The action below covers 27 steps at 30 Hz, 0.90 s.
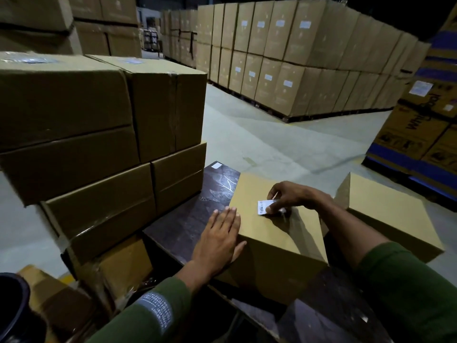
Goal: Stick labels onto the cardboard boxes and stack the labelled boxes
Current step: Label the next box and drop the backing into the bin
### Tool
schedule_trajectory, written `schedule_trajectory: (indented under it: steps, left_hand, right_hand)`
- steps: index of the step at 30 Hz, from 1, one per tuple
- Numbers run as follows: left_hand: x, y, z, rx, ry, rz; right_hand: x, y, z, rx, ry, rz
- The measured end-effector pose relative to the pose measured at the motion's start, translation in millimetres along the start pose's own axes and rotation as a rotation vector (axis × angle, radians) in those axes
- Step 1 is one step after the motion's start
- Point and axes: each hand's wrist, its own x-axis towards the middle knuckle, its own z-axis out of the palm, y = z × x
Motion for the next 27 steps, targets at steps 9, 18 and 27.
schedule_trajectory:
  steps: [9, 18, 27]
  left_hand:
    - [-0.6, 0.8, -0.5, 0.002, 0.003, -0.012]
    - [-0.8, -0.1, 1.1, 0.012, 0.005, -0.005]
    - [-1.4, 0.5, 0.0, -0.004, -0.005, -0.017]
  right_hand:
    - [1.4, 9.5, -1.6, 0.284, 0.035, 0.054]
    - [7.1, 2.5, -2.1, 0.468, 0.041, 0.113]
    - [1.3, -13.5, -9.3, 0.548, 0.056, 0.154]
